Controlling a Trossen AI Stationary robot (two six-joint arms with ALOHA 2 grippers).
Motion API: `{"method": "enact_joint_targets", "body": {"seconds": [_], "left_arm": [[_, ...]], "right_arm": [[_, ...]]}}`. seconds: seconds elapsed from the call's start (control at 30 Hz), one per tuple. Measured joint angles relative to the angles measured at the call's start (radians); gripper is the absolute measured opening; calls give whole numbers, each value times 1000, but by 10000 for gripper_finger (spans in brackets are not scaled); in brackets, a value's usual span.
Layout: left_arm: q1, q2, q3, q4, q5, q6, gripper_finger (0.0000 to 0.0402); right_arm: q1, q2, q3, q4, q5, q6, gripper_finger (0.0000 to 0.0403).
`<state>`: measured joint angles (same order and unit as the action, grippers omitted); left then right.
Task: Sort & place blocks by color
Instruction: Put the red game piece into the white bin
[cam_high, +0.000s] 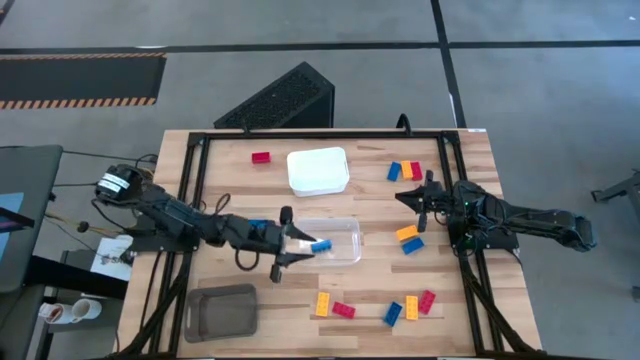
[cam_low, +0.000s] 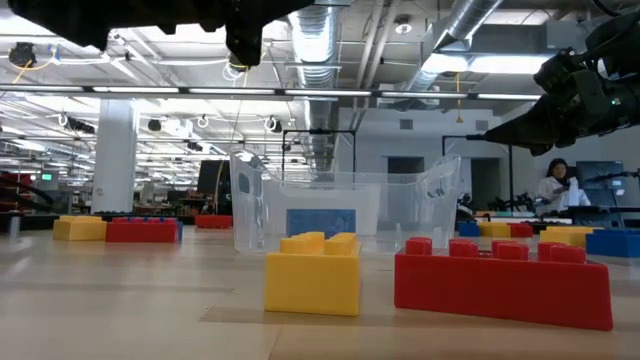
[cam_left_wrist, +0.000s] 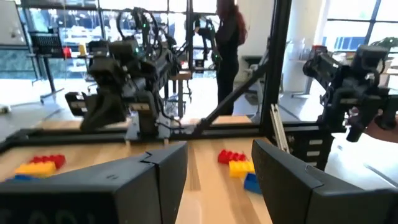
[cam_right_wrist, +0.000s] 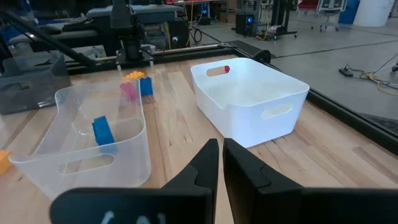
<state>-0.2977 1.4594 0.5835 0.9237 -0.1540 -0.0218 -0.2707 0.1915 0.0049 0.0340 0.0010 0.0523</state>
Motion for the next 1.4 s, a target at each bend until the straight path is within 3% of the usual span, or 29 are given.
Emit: {"method": "enact_joint_targets", "body": {"seconds": [0.2,0.37,0.5,0.7,0.87,0.97,1.17,1.4], "left_arm": [[53,-133,0,-117,35,53,169],[52,-294,0,-253,-26,98,169],[41,-351,0,-304,-67,130,169],[57,-353,-106,-80,-65,173,169],[132,-406,-182,21,-65,160,169],[178,-422,-210,23,-59,140,169],[257,-427,-219,23,-48,94,169],[311,-427,-219,10,-34,41,169]], "right_arm": [[0,0,0,1,0,0,49],[0,0,0,2,0,0,49],[-1,0,0,12,-1,0,49],[0,0,0,194,-1,0,49],[-1,0,0,283,9,0,49],[-1,0,0,288,80,0,49],[-1,0,9,250,359,74,50],[-1,20,70,164,393,80,66]]}}
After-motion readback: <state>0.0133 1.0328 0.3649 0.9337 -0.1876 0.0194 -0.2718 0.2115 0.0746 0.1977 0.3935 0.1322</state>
